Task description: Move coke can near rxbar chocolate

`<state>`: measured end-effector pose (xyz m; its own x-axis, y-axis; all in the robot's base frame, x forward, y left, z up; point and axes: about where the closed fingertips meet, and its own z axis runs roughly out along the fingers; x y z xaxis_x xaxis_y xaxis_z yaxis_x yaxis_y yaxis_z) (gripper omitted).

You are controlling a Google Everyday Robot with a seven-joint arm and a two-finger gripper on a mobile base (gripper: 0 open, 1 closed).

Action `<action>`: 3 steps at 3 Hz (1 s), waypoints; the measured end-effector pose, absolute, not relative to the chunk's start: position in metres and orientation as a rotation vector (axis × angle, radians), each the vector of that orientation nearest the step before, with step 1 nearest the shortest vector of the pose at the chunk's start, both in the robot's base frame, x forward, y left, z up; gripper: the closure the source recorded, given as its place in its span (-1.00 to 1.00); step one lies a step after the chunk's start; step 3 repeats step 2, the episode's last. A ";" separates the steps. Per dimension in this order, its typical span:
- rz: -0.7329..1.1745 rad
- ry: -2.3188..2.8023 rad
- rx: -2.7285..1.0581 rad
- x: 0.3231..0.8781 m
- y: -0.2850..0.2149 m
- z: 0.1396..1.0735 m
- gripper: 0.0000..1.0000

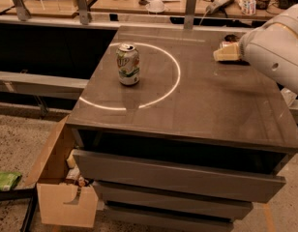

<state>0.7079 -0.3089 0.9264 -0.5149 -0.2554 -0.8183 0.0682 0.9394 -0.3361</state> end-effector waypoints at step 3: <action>-0.490 2.015 -0.052 0.663 -0.347 0.975 -1.00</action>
Offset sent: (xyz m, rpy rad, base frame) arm -0.0376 -0.0320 0.0360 -0.0259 -0.0438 -0.0691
